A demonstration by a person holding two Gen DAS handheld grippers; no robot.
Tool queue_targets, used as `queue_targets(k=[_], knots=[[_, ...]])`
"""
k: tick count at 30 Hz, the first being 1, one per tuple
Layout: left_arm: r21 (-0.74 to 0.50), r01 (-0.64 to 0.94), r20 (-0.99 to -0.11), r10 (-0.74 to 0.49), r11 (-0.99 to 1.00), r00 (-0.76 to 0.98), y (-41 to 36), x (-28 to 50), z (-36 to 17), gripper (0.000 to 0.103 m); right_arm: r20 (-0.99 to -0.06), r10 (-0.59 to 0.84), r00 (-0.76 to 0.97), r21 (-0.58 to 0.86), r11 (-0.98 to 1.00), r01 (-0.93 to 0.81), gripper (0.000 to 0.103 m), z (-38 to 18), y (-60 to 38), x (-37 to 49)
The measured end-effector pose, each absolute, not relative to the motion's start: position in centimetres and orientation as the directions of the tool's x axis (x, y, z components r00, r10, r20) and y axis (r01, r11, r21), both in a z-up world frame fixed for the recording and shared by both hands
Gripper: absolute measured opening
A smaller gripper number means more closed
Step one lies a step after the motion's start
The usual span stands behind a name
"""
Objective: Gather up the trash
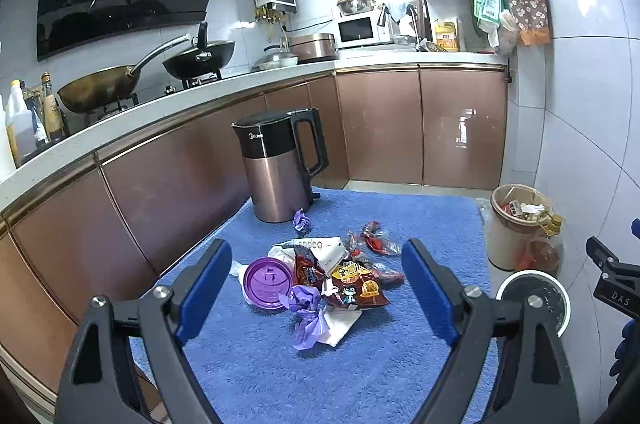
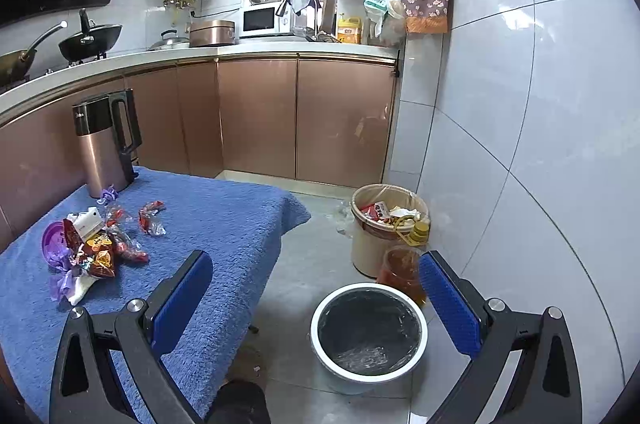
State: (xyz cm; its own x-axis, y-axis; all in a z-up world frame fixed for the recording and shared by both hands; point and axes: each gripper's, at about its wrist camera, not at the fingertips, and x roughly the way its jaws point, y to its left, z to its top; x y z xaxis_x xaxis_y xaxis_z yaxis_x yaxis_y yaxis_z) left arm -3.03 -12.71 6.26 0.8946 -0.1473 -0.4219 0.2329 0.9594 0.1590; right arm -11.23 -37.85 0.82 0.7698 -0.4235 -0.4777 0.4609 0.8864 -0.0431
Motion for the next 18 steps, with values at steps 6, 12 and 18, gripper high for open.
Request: queue_targets(k=[6, 12, 18], knots=[[0.133, 0.238, -0.450, -0.155, 0.962, 0.880, -12.3, -1.7, 5.7, 0.086, -0.490, -0.431, 0.758, -0.060, 0.884, 0.464, 0.103, 0.7, -37.6, -10.5], [0.130, 0.237, -0.467, -0.152, 0.963, 0.871, -12.1, -0.5, 5.2, 0.086, -0.505, -0.430, 0.749, -0.074, 0.886, 0.458, 0.103, 0.6, -37.5, -9.6], [0.130, 0.241, -0.487, -0.149, 0.962, 0.860, -12.2, 0.7, 4.4, 0.086, -0.512, -0.384, 0.768, -0.032, 0.902, 0.430, 0.103, 0.1, -37.6, -8.5]])
